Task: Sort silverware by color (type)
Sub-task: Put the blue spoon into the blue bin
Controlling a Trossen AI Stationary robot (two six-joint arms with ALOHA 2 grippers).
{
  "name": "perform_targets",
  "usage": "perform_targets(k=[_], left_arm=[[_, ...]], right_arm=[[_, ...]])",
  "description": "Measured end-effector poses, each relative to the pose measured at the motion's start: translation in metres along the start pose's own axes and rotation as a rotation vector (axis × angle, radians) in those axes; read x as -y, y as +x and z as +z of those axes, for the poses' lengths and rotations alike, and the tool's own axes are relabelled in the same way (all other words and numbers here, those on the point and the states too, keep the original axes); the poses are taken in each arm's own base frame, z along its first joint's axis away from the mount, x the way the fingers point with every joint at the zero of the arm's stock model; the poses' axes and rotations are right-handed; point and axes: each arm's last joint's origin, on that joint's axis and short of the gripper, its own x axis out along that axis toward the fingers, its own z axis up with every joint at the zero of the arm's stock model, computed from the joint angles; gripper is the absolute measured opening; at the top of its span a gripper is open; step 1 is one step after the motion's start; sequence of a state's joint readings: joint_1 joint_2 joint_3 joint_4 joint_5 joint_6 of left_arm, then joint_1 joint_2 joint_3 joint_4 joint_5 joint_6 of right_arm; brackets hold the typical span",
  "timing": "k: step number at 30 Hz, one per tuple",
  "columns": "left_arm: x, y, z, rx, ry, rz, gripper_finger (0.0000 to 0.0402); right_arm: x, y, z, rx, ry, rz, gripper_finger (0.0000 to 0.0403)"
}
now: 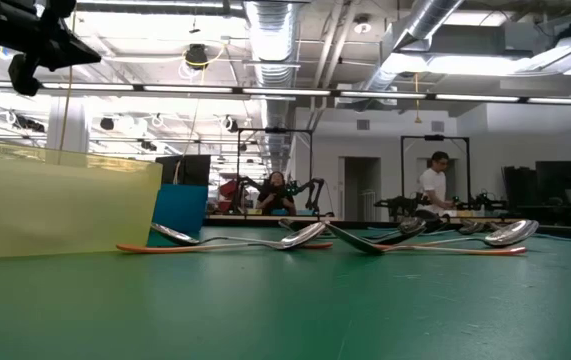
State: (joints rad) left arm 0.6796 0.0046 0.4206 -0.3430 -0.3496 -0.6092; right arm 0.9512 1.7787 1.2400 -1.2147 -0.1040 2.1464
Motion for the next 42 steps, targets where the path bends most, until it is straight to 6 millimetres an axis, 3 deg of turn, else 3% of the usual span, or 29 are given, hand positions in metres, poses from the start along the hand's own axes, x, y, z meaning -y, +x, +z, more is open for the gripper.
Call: perform_targets(k=[21,31,42], left_arm=[[-0.002,0.0,-0.003,-0.024,0.011,0.023,0.0],[-0.002,0.0,-0.003,-0.023,0.011,0.023,0.0],[-0.002,0.0,-0.003,-0.024,0.024,0.023,0.0]], right_arm=[[0.005,0.046,0.003,0.042,0.002,0.052,0.0005],[0.006,0.051,0.004,0.035,0.002,0.057,0.0011],[0.006,0.052,0.004,0.039,-0.005,0.052,0.0073]])
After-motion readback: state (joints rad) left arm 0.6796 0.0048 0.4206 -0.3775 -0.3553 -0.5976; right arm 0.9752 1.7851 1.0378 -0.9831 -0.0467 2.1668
